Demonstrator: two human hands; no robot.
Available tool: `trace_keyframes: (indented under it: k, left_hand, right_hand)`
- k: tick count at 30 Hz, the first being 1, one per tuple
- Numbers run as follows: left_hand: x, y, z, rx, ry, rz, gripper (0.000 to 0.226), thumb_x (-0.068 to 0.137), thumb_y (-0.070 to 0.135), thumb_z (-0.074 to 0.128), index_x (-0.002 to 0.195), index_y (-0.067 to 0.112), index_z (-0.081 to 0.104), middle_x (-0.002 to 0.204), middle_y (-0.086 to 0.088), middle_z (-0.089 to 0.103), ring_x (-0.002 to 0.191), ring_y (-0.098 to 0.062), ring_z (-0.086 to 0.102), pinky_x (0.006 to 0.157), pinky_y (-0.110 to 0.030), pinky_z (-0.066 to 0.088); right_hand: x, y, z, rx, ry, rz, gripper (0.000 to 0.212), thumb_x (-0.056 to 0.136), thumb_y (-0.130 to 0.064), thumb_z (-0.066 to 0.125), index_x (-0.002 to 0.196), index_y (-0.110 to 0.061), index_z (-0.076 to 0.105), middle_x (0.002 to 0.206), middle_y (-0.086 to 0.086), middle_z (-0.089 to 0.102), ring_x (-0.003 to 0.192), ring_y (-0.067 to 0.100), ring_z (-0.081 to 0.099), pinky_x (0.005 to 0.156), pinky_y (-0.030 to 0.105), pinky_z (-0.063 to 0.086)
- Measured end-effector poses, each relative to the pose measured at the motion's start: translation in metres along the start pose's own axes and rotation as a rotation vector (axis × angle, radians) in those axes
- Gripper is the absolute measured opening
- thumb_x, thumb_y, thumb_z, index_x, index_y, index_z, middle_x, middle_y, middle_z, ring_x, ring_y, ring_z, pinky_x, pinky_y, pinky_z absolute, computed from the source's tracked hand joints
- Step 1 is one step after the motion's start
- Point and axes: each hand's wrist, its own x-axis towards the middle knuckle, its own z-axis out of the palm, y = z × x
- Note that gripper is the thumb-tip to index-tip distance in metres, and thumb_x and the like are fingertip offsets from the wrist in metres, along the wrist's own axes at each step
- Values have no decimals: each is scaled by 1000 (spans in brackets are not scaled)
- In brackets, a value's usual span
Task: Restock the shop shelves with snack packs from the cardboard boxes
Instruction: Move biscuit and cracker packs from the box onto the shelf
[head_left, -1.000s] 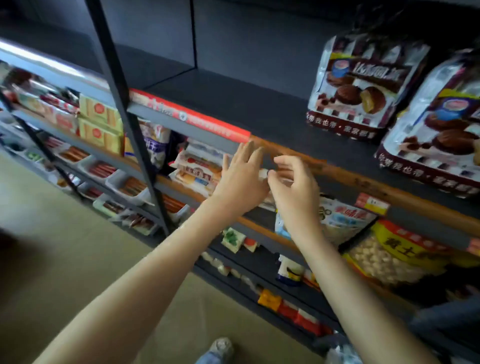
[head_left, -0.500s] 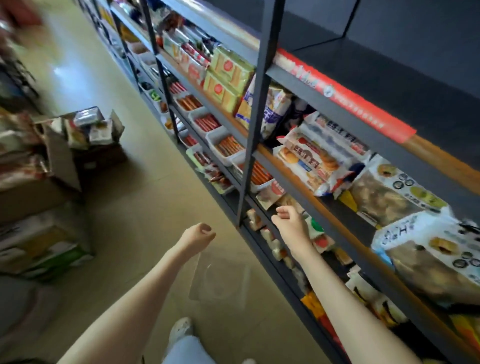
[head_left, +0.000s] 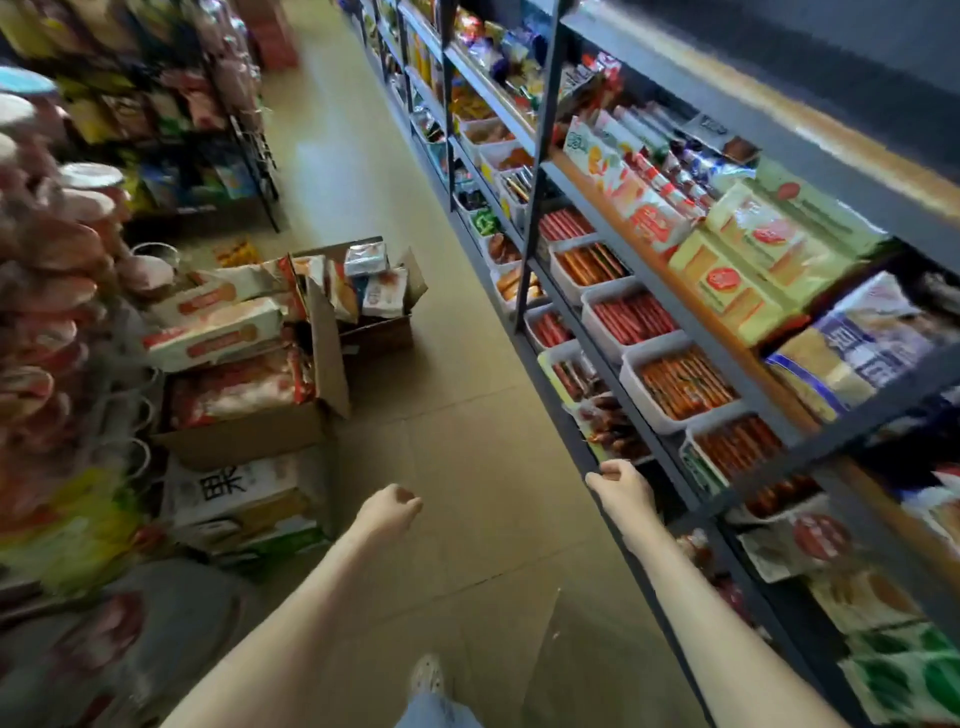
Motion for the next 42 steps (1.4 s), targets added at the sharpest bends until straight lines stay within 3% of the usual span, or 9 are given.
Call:
trace_keyframes:
  k: [3, 11, 18, 21, 25, 31, 35, 38, 42]
  left_hand:
    - [28, -11, -56, -24, 33, -24, 33, 97, 33, 50, 124, 14, 58, 121, -6, 62, 107, -21, 59, 82, -27, 46]
    - [94, -29, -144, -196, 148, -135, 36, 97, 34, 50, 127, 14, 53, 124, -5, 59, 110, -20, 57, 94, -35, 49]
    - [153, -28, -214, -223, 466, -262, 52, 100, 28, 45, 146, 10, 29, 140, -12, 48, 120, -29, 52, 75, -27, 41]
    - [172, -26, -240, -212, 592, -246, 38, 97, 31, 48, 130, 13, 45, 135, -8, 51, 119, -27, 52, 89, -33, 44]
    - [203, -32, -267, -129, 670, -309, 45, 95, 26, 51, 138, 15, 41, 139, -6, 47, 126, -24, 47, 98, -37, 44]
    - [255, -64, -303, 106, 661, -282, 54, 90, 21, 58, 140, 11, 39, 142, -9, 43, 129, -26, 42, 107, -41, 39]
    - [293, -80, -335, 279, 490, -257, 72, 89, 28, 59, 148, 10, 23, 156, -12, 22, 145, -27, 17, 119, -42, 13]
    - [320, -90, -356, 427, 373, -227, 85, 86, 34, 61, 152, 13, 11, 160, -13, 7, 148, -27, 3, 120, -43, 0]
    - [349, -103, -373, 541, 164, -174, 101, 81, 41, 64, 153, 17, -1, 160, -12, -7, 148, -26, -10, 117, -51, -10]
  right_hand:
    - [26, -52, 44, -72, -48, -11, 37, 92, -23, 60, 125, -10, 53, 127, 9, 54, 104, 24, 53, 79, 31, 43]
    - [86, -165, 131, -265, -212, -157, 51, 91, -28, 63, 134, -9, 45, 133, 11, 50, 120, 27, 48, 88, 31, 41]
    - [153, -284, 209, -442, -385, -381, 61, 89, -26, 65, 139, -6, 38, 140, 16, 42, 126, 30, 45, 105, 39, 39]
    - [172, -337, 245, -555, -486, -513, 64, 89, -26, 65, 142, -9, 35, 145, 12, 38, 131, 27, 41, 106, 37, 38]
    - [189, -399, 297, -671, -592, -690, 66, 88, -27, 65, 144, -14, 33, 147, 7, 36, 134, 23, 37, 107, 37, 37]
    - [201, -441, 377, -824, -762, -840, 71, 87, -29, 65, 146, -12, 29, 144, 9, 36, 135, 25, 30, 109, 38, 34]
    - [202, -456, 428, -906, -795, -891, 76, 83, -34, 68, 146, -16, 29, 145, 9, 36, 134, 26, 32, 109, 41, 34]
    - [202, -463, 464, -912, -843, -937, 86, 77, -50, 71, 145, -18, 29, 145, 7, 37, 134, 25, 34, 110, 45, 33]
    - [203, -467, 503, -1067, -863, -1060, 104, 75, -54, 70, 152, -14, 12, 156, 6, 20, 145, 23, 16, 119, 45, 15]
